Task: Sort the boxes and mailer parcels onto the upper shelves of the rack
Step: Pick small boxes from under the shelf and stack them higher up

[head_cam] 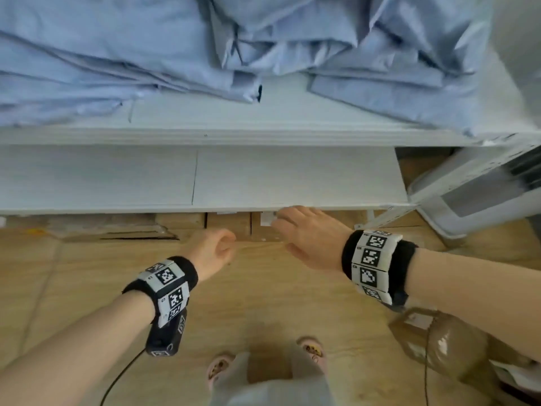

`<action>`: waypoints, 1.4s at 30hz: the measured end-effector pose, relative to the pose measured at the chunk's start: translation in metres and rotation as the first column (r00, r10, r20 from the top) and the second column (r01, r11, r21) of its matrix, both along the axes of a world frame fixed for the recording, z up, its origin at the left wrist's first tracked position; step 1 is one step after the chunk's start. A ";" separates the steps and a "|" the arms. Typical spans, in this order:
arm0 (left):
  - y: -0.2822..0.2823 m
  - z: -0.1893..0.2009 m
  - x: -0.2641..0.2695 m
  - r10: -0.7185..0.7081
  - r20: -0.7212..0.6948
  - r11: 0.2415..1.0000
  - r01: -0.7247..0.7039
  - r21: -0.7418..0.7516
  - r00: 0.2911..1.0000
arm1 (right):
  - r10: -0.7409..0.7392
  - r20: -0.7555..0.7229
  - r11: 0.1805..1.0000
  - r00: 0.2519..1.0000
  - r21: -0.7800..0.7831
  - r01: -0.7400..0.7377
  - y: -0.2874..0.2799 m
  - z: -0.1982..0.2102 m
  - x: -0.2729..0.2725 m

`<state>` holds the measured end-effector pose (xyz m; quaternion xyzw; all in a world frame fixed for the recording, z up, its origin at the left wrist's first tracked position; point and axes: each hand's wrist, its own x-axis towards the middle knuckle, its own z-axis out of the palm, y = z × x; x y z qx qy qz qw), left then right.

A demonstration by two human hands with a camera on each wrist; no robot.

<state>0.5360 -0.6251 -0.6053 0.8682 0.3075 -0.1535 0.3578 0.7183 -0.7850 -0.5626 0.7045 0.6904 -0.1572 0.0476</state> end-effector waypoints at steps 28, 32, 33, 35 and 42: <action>0.029 0.562 0.068 -0.390 0.615 0.832 -0.025 0.555 0.685 | -0.443 0.278 0.751 0.852 0.634 0.183 -0.031 0.558 0.037; 0.027 0.578 0.090 -0.388 0.605 0.807 -0.062 0.588 0.695 | -0.547 0.175 0.656 0.819 0.697 0.289 -0.031 0.568 0.067; 0.027 0.581 0.097 -0.376 0.610 0.807 -0.077 0.585 0.698 | -0.562 0.127 0.626 0.818 0.712 0.320 -0.030 0.568 0.073; 0.028 0.585 0.111 -0.332 0.625 0.823 -0.106 0.558 0.707 | -0.573 0.015 0.578 0.820 0.716 0.391 -0.028 0.565 0.083; 0.034 0.597 0.139 -0.180 0.669 0.908 -0.138 0.394 0.721 | -0.485 -0.228 0.496 0.844 0.723 0.480 -0.013 0.558 0.091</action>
